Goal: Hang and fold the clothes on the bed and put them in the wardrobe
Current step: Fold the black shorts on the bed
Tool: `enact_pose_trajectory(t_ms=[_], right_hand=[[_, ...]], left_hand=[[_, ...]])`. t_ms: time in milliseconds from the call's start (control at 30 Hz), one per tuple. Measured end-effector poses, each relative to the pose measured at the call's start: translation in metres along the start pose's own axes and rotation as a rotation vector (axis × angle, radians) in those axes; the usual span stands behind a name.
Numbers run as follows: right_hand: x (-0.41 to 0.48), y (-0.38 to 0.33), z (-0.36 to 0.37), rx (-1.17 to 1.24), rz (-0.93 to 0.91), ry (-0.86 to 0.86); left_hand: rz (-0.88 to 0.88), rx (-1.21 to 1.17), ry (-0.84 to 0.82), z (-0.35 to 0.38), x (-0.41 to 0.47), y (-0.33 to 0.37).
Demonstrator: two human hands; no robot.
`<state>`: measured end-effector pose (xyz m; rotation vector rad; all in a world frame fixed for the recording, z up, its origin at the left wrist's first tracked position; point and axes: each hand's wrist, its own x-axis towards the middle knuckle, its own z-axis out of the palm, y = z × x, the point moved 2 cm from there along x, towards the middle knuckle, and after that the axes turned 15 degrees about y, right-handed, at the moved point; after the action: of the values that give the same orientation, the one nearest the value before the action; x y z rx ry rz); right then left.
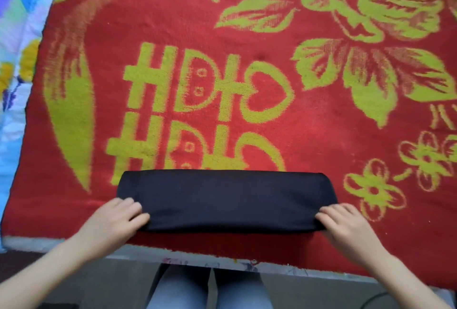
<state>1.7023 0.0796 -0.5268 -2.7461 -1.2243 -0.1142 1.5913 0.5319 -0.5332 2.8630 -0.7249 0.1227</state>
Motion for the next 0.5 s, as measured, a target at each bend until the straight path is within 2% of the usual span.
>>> enact_pose_trajectory(t_ms=[100,167,233,267,367,433,500], right_hand=[[-0.036,-0.025,0.036,-0.01,0.13,-0.384],[-0.042,-0.035,0.05,0.012,0.241,-0.471],[-0.038,-0.038,0.056,0.057,0.348,-0.394],[-0.033,-0.037,0.057,0.099,0.488,-0.336],[-0.026,-0.023,0.07,0.175,1.066,-0.195],[-0.021,-0.02,0.077,0.407,1.39,-0.136],[-0.017,-0.02,0.084,0.619,1.605,-0.067]], left_hand=[[-0.109,0.035,-0.252,0.034,-0.027,0.029],[-0.263,0.038,-0.376,0.049,-0.032,0.04],[-0.366,0.047,-0.418,0.055,-0.027,0.045],[-0.385,0.057,-0.426,0.055,-0.022,0.046],[-0.399,0.16,-0.338,0.051,-0.009,0.04],[-0.437,0.183,-0.318,0.051,-0.009,0.03],[-0.514,0.145,-0.363,0.055,-0.012,0.023]])
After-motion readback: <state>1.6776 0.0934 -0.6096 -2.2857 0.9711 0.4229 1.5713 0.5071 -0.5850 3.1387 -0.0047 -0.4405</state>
